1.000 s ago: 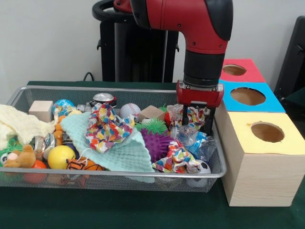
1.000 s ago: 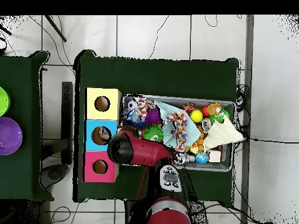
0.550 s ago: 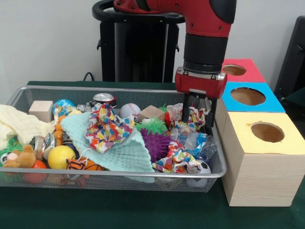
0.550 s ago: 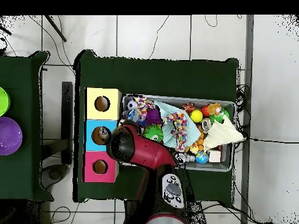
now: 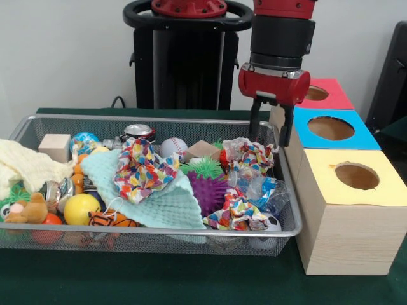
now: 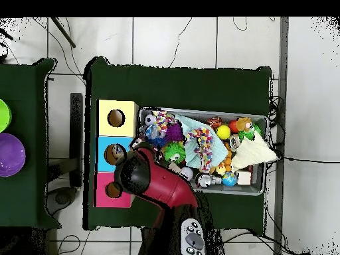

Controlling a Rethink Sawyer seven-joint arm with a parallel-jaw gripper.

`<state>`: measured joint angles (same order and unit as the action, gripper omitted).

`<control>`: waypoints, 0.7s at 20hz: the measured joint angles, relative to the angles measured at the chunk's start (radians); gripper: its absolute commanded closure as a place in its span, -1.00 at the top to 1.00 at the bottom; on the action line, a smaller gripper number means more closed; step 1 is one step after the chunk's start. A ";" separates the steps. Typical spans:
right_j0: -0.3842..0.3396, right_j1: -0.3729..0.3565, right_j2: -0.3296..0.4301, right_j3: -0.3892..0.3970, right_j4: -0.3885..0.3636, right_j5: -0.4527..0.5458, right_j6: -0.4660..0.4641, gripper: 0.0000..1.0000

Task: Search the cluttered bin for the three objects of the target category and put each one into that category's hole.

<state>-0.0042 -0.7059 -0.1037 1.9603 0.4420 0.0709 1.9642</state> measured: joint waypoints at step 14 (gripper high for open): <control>-0.039 0.017 0.028 0.075 0.000 -0.003 0.029 1.00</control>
<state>-0.0429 -0.6890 -0.0762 2.0355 0.4424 0.0682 1.9929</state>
